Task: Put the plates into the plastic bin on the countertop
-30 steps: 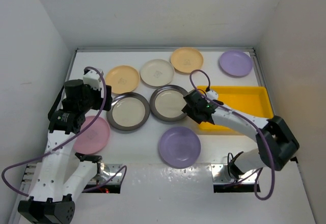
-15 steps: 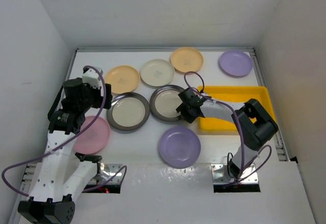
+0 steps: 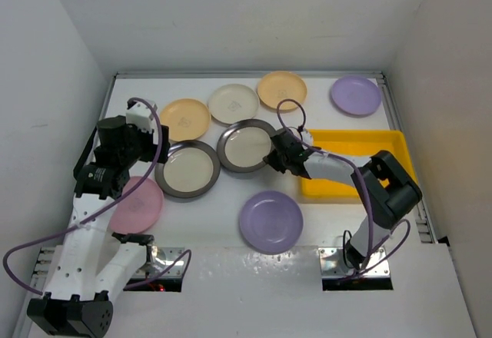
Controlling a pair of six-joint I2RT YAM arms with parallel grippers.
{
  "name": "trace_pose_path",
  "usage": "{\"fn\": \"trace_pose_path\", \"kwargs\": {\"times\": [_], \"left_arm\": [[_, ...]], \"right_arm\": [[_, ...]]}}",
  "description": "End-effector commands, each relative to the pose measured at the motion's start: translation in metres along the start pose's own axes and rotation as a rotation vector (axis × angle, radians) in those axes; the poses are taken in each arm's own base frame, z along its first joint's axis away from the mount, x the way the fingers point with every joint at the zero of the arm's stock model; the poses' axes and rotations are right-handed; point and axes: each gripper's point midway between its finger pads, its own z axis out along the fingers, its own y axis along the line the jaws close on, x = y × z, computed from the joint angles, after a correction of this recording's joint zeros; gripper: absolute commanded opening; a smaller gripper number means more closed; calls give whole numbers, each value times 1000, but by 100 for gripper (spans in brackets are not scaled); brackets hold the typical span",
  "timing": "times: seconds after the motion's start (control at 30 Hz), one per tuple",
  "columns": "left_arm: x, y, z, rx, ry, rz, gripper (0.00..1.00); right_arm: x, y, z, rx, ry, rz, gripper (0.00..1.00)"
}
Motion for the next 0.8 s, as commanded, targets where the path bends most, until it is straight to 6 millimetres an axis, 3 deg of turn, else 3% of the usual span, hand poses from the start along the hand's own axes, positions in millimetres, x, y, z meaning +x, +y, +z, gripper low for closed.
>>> {"fn": "trace_pose_path", "kwargs": {"times": [0.0,0.13,0.17,0.2,0.23,0.3,0.37,0.4,0.47,0.5,0.57,0.67,0.7,0.77], "left_arm": [[-18,2,0,4,-55,32,89],[-24,0,6,27,-55,41,89],[-27,0,4,26,-64,43,89],[-29,-2,6,39,-63,53,89],[-28,-6,9,60,-54,56,89],[-30,-5,10,60,-53,68,89],[-28,-5,13,61,-45,77,89],[-26,-4,17,63,-30,75,89],[-11,-5,24,72,27,67,91],[3,-11,33,115,103,63,91],[17,-18,43,173,190,59,92],[37,-19,65,233,348,47,94],[41,-16,71,232,382,34,94],[51,-10,90,244,458,9,95]], "right_arm": [[-32,45,-38,-108,-140,-211,0],[-80,84,-90,-285,-297,-182,0],[-91,86,-97,-294,-320,-181,0],[-101,91,-117,-333,-341,-164,0],[-110,84,-118,-320,-355,-153,0],[-132,78,-148,-344,-403,-100,0],[-158,49,-152,-290,-468,-43,0],[-170,45,-180,-328,-516,10,0],[-194,-8,-180,-168,-591,54,0],[-205,-32,-196,-119,-639,75,0],[-221,-71,-207,-4,-707,120,0],[-232,-113,-215,97,-739,144,0],[-226,-121,-206,104,-701,143,0],[-233,-143,-203,130,-696,197,0]]}}
